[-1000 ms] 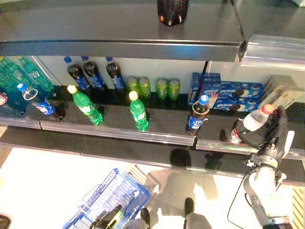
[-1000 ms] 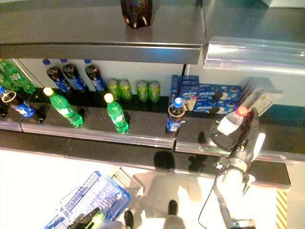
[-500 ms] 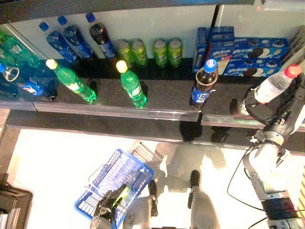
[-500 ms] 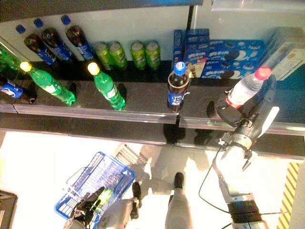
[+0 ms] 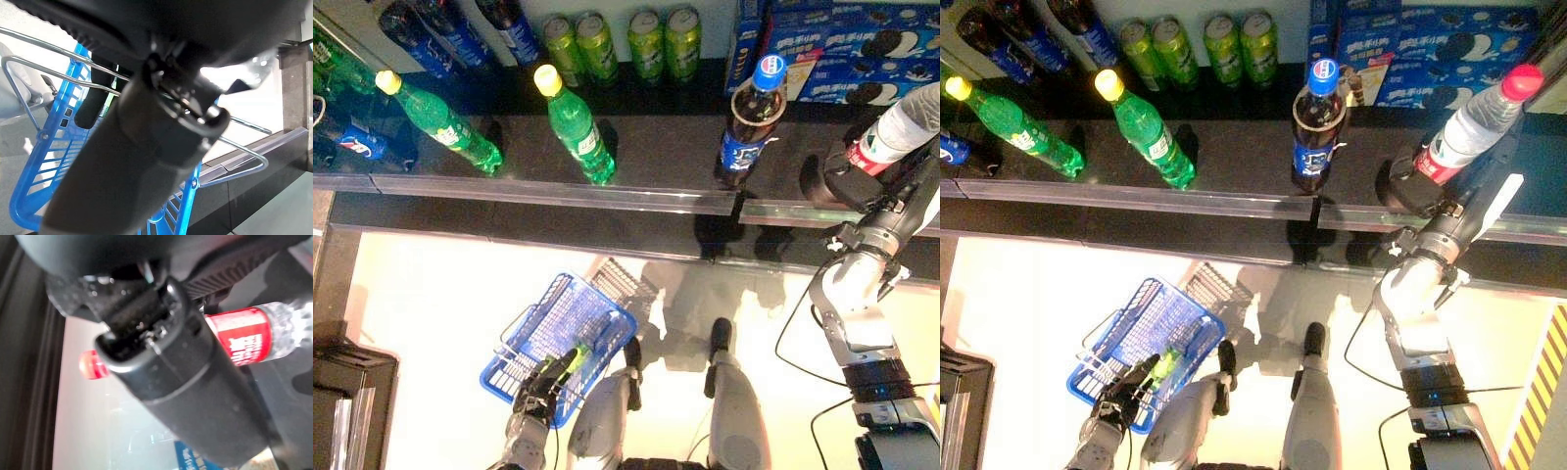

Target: Pick up the drink and place into the basket.

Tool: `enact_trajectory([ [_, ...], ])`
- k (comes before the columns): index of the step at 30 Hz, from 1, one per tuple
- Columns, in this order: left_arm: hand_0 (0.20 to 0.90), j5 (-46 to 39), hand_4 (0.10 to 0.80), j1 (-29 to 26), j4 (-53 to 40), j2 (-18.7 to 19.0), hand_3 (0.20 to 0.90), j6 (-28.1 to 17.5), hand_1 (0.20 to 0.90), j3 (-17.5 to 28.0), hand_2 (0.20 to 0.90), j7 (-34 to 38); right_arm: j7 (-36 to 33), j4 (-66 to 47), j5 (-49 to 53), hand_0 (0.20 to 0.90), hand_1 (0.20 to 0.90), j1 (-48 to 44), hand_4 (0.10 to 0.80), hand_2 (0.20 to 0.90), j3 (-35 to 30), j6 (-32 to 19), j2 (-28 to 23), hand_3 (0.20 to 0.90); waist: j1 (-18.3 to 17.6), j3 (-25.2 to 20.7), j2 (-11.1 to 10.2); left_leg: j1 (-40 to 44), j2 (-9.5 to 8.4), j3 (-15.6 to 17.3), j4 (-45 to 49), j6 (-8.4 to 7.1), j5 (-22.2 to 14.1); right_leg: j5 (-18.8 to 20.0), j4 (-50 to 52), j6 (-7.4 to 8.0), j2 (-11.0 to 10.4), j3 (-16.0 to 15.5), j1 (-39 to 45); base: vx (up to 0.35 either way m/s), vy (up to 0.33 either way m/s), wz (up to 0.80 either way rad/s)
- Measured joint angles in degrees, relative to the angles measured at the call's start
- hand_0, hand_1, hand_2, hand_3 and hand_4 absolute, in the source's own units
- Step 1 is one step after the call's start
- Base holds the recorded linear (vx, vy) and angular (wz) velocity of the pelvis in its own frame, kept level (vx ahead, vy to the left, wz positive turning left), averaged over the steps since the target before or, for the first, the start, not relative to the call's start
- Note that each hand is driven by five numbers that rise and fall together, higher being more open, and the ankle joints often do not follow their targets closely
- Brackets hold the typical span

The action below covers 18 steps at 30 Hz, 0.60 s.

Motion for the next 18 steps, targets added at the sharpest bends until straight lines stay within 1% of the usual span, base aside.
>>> enact_trajectory([
  [4,0.3,0.0,0.1,0.0,0.0,0.0,0.2,0.0,0.3,0.0,0.3,0.0,0.0,0.0,0.0,0.9,0.9,0.0,0.8,0.9,0.0,0.0,0.0,0.9,0.0,0.0,0.0,0.0,0.0,0.0,0.0,0.0,0.0,0.0,0.0,0.0,0.0,0.0,0.0,0.0,0.0,0.0],
  [6,0.3,0.0,0.1,-0.1,-0.01,-0.03,0.2,0.0,0.3,0.0,0.3,0.01,0.1,0.71,0.98,0.9,0.9,-0.26,0.8,0.9,0.04,0.02,0.0,0.9,0.09,0.0,0.0,0.01,-0.01,0.0,-0.03,0.0,0.0,0.17,0.01,-0.27,0.0,-0.02,0.04,0.018,0.005,0.0],
  [11,0.3,0.0,0.1,-0.27,0.01,-0.01,0.2,0.27,0.3,0.02,0.3,-0.01,0.29,3.9,4.96,0.9,0.9,-4.81,0.8,0.9,-0.19,0.1,-0.01,0.9,0.45,0.02,0.02,0.03,-0.02,-0.05,0.26,0.0,0.0,-0.06,0.57,-0.4,-0.09,-0.05,-0.02,0.006,0.002,0.0],
  [12,0.3,-0.01,0.1,-0.27,0.02,-0.01,0.2,0.29,0.3,0.03,0.3,-0.01,0.33,3.92,5.03,0.811,0.811,-4.9,0.696,0.811,-0.19,0.11,-0.01,0.796,0.58,0.02,0.02,0.03,-0.04,-0.1,0.35,0.0,0.0,-0.26,0.96,-0.43,-0.16,-0.06,-0.1,0.0,0.0,0.0],
  [13,0.3,0.0,0.1,-0.27,0.02,-0.01,0.2,0.3,0.3,0.02,0.3,-0.02,0.39,3.98,5.33,0.811,0.811,-4.95,0.696,0.811,-0.19,0.1,0.0,0.796,0.65,0.02,0.02,0.03,-0.04,-0.11,0.44,0.0,-0.01,-0.27,1.0,-0.44,-0.16,-0.07,-0.09,0.0,0.0,0.0],
  [14,0.3,0.0,0.1,-0.27,0.02,-0.01,0.2,0.33,0.3,0.03,0.3,-0.01,0.5,4.14,5.84,0.401,0.401,-5.04,0.218,0.401,-0.2,0.1,0.0,0.318,0.78,0.02,0.02,0.03,-0.03,-0.11,0.59,0.0,-0.02,-0.28,1.06,-0.45,-0.17,-0.07,-0.07,0.0,0.0,0.0],
  [15,0.3,0.0,0.1,-0.27,0.02,-0.01,0.2,0.38,0.3,0.04,0.3,-0.01,0.49,4.64,6.31,0.3,0.3,-5.39,0.1,0.3,-0.33,0.1,0.0,0.2,0.83,0.02,0.03,0.03,-0.02,-0.12,0.67,0.0,-0.03,-0.29,1.13,-0.46,-0.2,-0.07,-0.03,0.0,0.0,0.0],
  [18,0.3,0.01,0.1,-0.3,0.01,0.0,0.2,0.57,0.3,0.05,0.3,-0.03,0.52,6.17,7.09,0.3,0.3,-6.09,0.1,0.3,-1.15,0.09,-0.01,0.2,0.95,0.03,0.05,0.03,-0.02,-0.14,0.86,0.0,-0.03,-0.34,1.32,-0.4,-0.24,-0.08,-0.02,0.0,0.0,0.0],
])
